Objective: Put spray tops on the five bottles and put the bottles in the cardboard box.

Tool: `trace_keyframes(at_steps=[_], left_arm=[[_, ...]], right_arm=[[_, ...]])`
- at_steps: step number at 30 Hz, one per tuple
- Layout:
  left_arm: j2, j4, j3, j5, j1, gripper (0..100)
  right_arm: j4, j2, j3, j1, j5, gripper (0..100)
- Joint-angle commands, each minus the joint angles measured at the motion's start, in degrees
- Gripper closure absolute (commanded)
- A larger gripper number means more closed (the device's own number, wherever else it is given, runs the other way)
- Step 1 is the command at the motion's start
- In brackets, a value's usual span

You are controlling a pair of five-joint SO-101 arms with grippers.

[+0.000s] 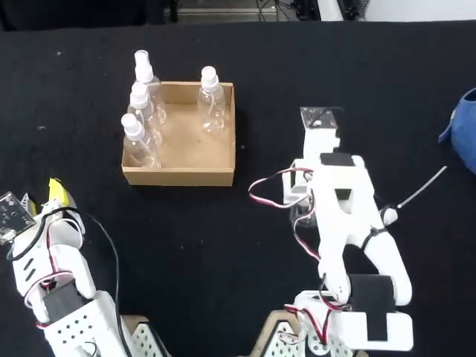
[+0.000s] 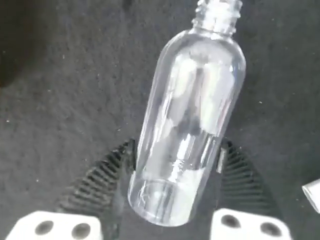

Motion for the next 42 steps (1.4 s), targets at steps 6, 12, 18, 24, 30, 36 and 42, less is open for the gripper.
trace_keyframes(at_steps=[6, 12, 18, 24, 30, 36, 42], left_arm=[[-0.97, 0.35, 1.27, 0.0, -0.13, 97], [-0.97, 0.35, 1.27, 0.0, -0.13, 97], [-0.97, 0.35, 1.27, 0.0, -0.13, 97], [-0.97, 0.35, 1.27, 0.0, -0.04, 97], [-0.97, 0.35, 1.27, 0.0, -0.04, 97], [-0.97, 0.35, 1.27, 0.0, -0.13, 97], [-0.97, 0.35, 1.27, 0.0, -0.13, 97]], right_arm=[[2.55, -3.21, 0.92, -0.62, 0.09, 99.0], [11.87, -9.89, 0.04, -0.35, 0.18, 98.8], [17.32, -25.36, 1.01, -0.97, 0.18, 98.7], [10.02, -31.16, 8.92, -6.07, 0.09, 98.6], [7.56, -31.52, 18.33, -19.69, 0.09, 98.6], [7.12, -31.16, 17.89, -20.57, 0.09, 98.6], [6.95, -31.16, 21.67, -20.57, 0.09, 98.7]])
